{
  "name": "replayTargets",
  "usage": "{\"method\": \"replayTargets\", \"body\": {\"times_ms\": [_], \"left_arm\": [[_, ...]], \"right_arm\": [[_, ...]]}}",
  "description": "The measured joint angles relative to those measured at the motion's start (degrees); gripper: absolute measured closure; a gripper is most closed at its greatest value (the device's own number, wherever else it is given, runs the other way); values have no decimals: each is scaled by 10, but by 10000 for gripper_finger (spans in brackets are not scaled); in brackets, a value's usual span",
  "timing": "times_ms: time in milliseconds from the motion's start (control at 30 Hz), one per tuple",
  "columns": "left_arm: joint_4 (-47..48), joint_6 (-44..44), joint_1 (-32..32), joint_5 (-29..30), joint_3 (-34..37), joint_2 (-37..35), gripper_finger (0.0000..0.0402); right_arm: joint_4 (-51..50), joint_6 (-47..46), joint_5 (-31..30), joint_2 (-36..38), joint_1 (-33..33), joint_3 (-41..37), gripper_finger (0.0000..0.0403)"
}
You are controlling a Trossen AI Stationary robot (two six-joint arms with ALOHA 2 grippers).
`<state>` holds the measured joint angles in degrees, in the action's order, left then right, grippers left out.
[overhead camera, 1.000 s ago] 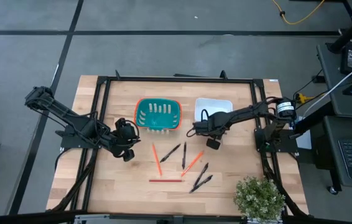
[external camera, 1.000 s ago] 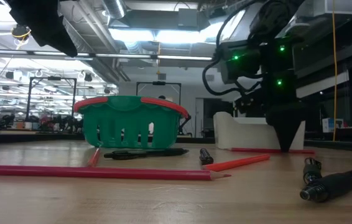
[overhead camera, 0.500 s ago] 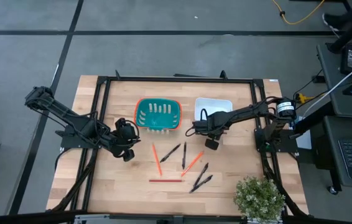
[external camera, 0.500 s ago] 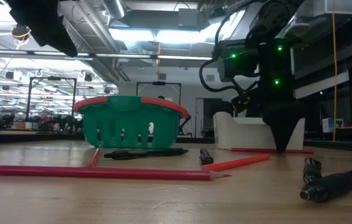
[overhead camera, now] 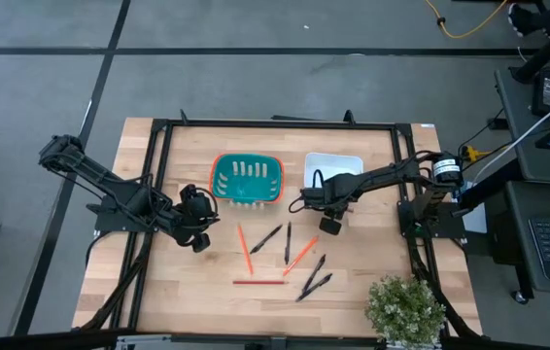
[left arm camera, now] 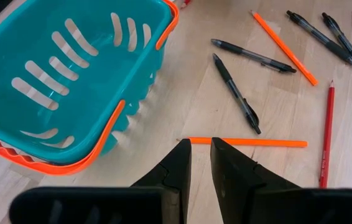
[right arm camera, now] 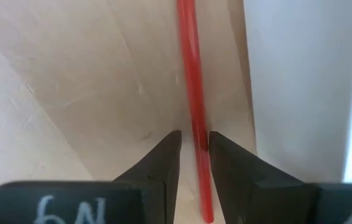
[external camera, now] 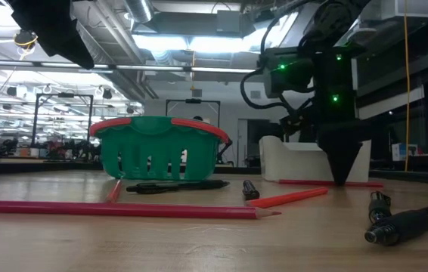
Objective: Sort pens & pencils
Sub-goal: Put the top red pencil into the blue bin
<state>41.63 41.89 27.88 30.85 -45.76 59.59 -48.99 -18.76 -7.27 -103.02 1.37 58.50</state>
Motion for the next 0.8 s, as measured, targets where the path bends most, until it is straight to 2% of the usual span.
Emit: {"method": "replayTargets", "body": {"times_ms": [367,800], "left_arm": [[0,0,0,0,0,0,345],[0,0,0,0,0,0,345]], "right_arm": [[21,-19,33,0,-15,0,312],[53,-68,50,0,-79,0,312]]}}
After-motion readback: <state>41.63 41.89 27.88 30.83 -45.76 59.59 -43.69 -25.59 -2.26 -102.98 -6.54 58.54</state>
